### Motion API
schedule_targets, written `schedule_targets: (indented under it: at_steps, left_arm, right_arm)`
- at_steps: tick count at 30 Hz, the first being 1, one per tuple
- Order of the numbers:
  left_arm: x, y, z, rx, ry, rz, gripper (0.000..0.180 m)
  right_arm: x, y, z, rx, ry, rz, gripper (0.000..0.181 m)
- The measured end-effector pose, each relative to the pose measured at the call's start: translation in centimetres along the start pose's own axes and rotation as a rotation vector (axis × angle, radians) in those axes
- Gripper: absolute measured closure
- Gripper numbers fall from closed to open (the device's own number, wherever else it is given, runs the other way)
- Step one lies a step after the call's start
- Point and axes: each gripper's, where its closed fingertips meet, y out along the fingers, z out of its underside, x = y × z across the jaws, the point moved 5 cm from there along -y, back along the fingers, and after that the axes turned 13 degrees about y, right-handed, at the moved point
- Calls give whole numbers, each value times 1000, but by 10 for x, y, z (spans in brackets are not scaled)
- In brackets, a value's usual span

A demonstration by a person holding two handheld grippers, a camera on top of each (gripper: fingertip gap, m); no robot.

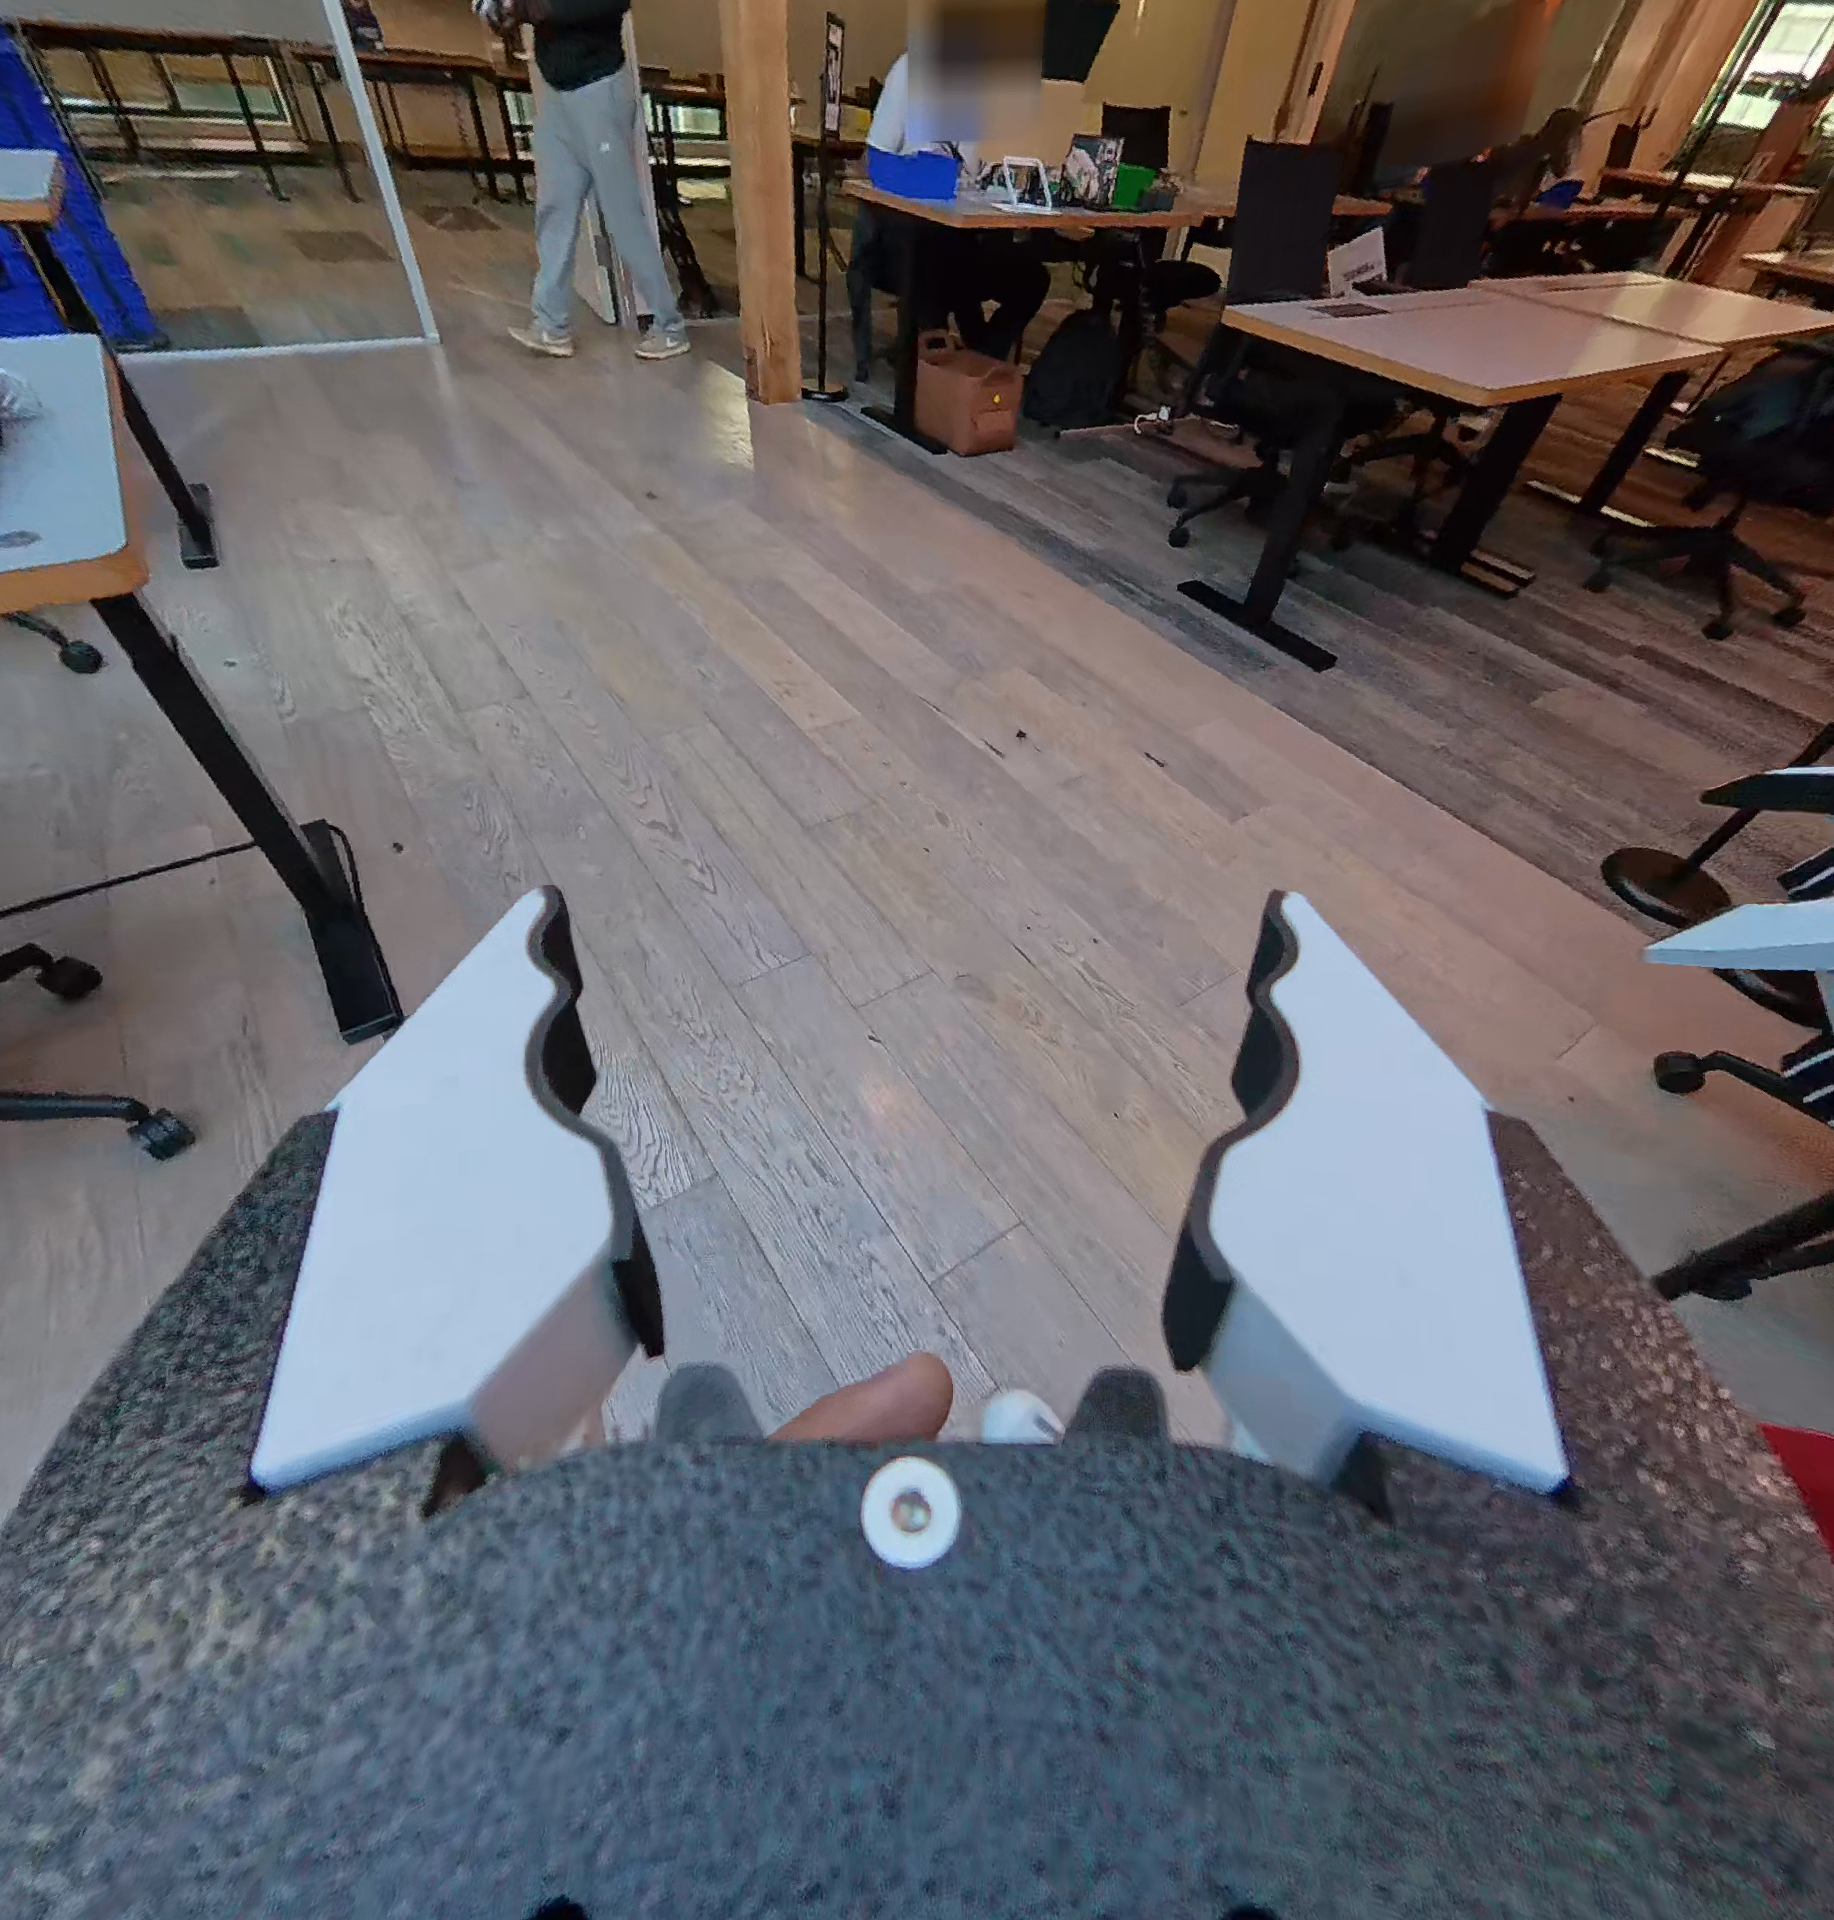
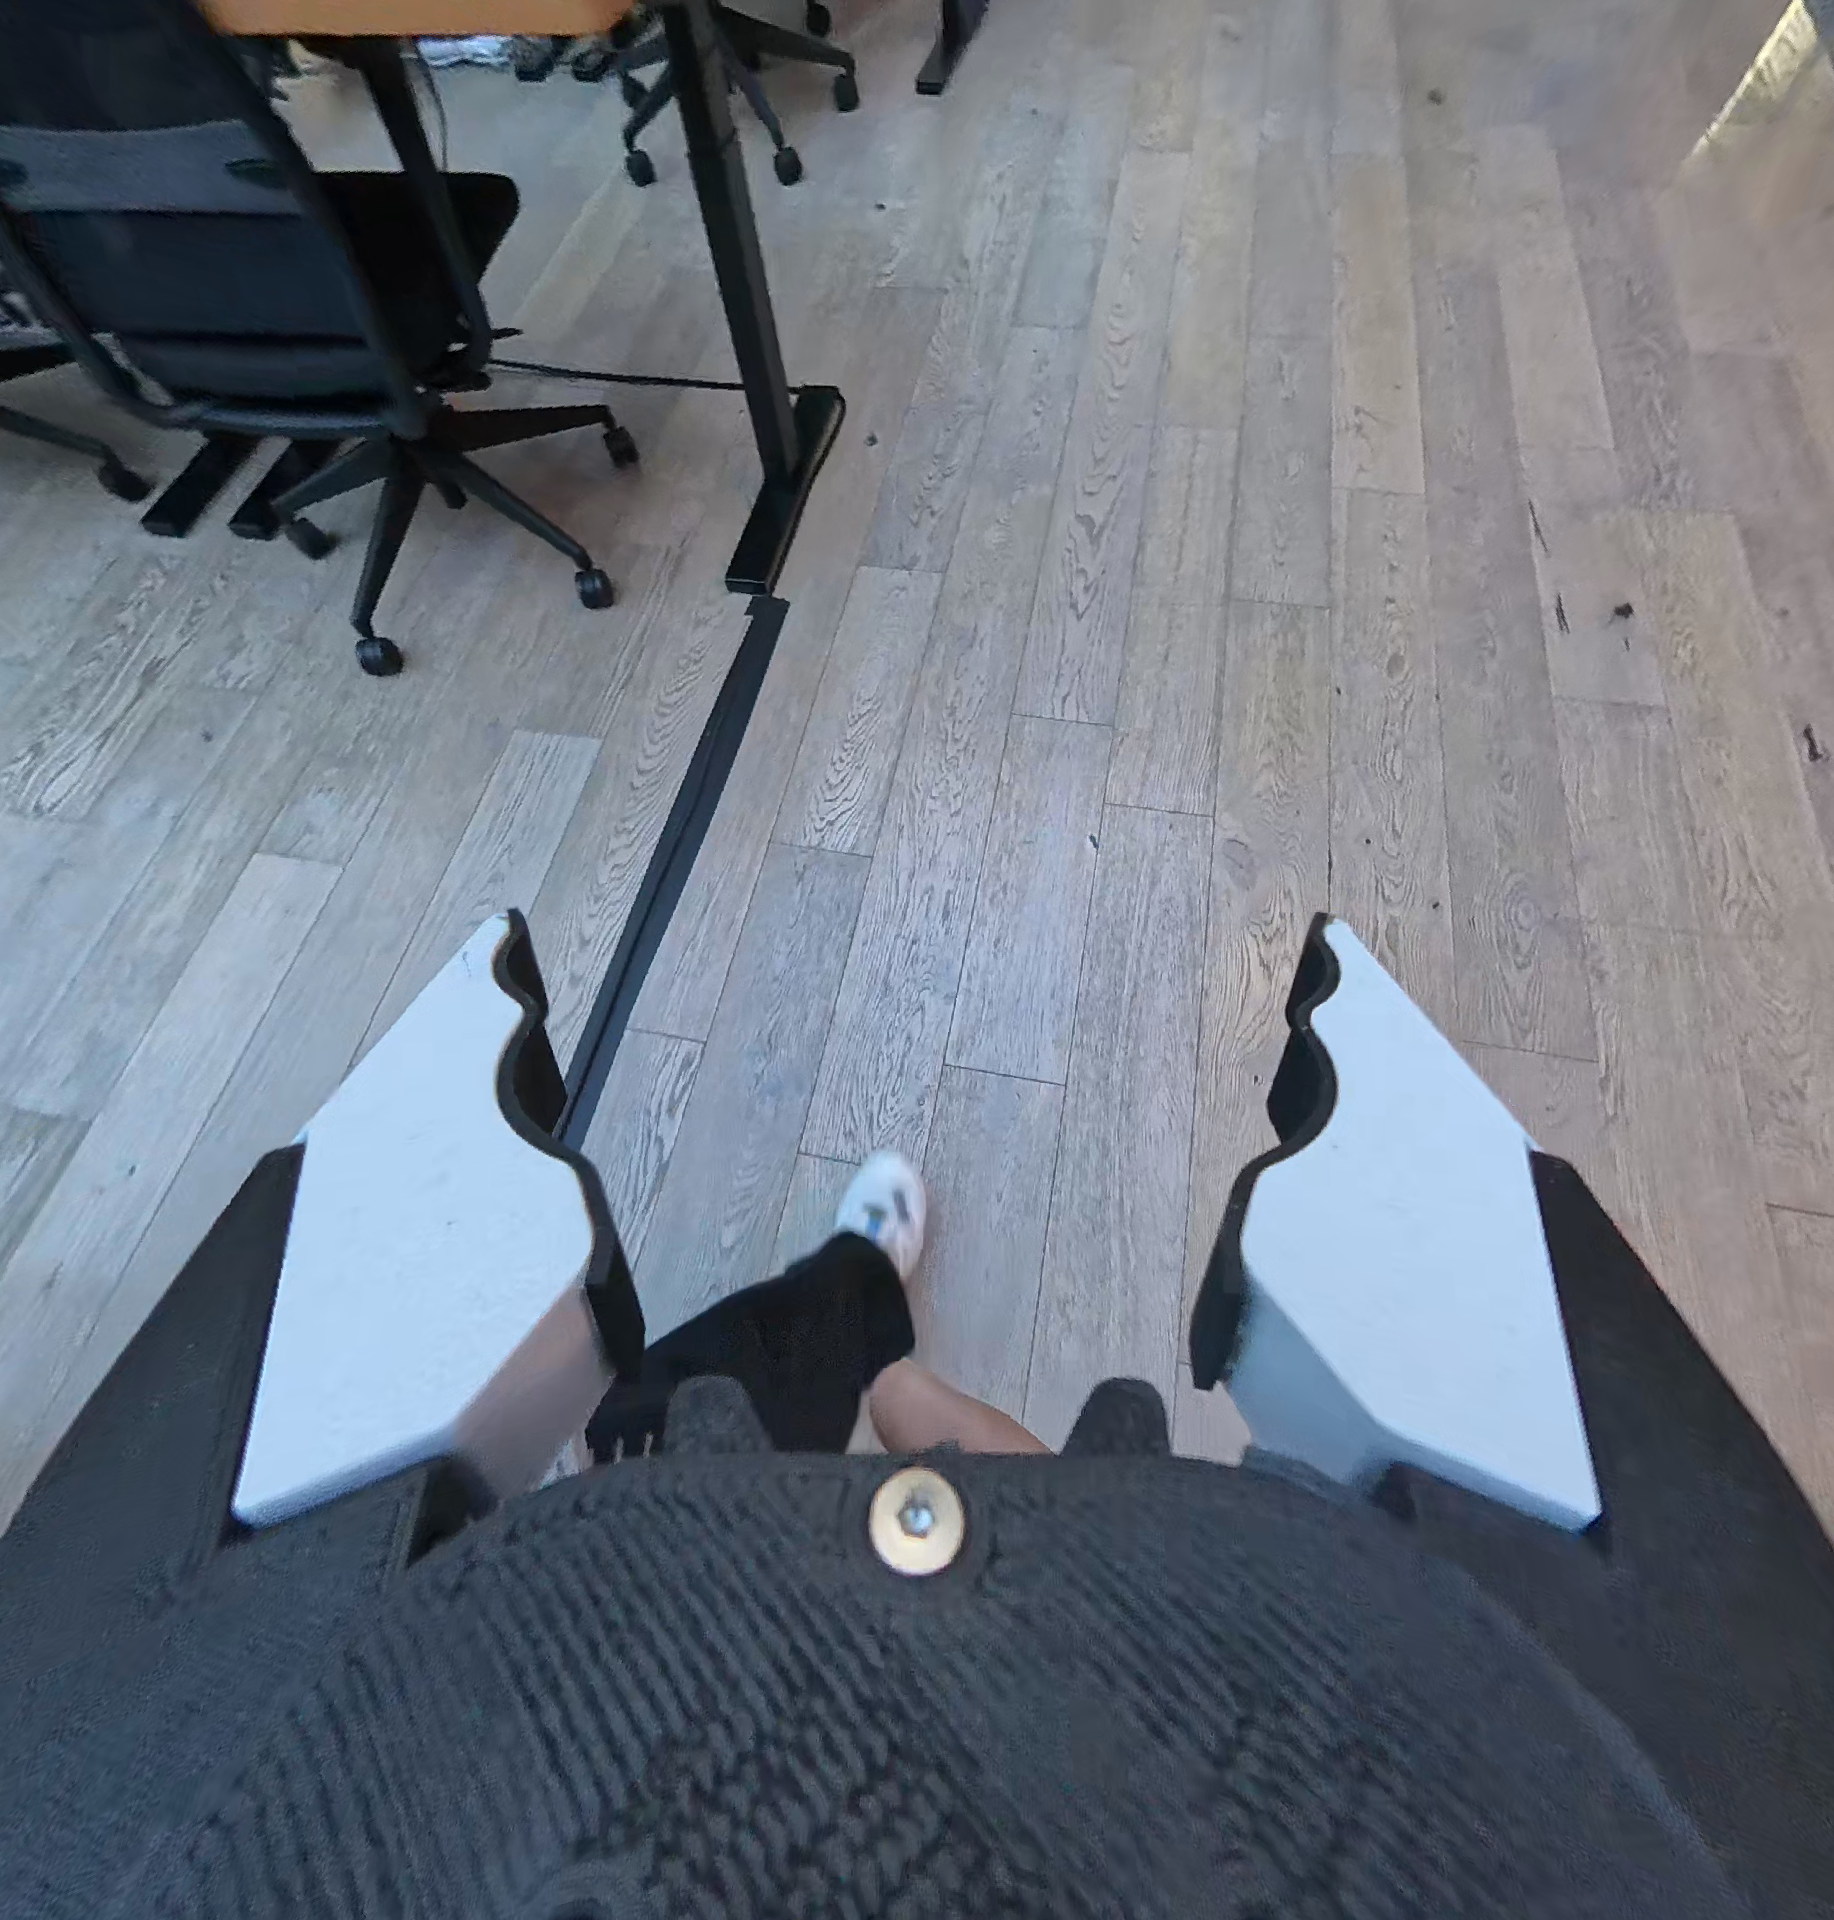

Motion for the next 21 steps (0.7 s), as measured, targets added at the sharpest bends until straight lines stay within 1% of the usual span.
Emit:
schedule_targets:
  at_steps: [3,5,9,11,13,16,18,19,21]
  left_arm:
    - [37,70,-9,-35,11,41,55]
    - [72,118,-18,-60,18,30,55]
    - [159,214,-38,-25,23,-24,57]
    - [205,255,-54,-22,15,-49,63]
    - [249,292,-69,-27,44,-74,72]
    - [309,344,-79,9,79,-123,78]
    - [344,379,-83,-9,56,-130,86]
    - [361,399,-84,-28,31,-132,88]
    - [398,442,-84,-61,-24,-126,90]
  right_arm:
    - [-17,73,-26,13,33,13,44]
    - [-25,133,-53,28,25,-6,45]
    - [-30,267,-142,56,-14,-94,50]
    - [-18,332,-205,48,-31,-167,55]
    - [2,393,-265,31,-89,-251,64]
    - [38,467,-343,25,-121,-329,68]
    - [63,508,-384,0,-153,-394,74]
    - [72,530,-400,-13,-184,-406,78]
    - [85,576,-428,-9,-264,-416,79]
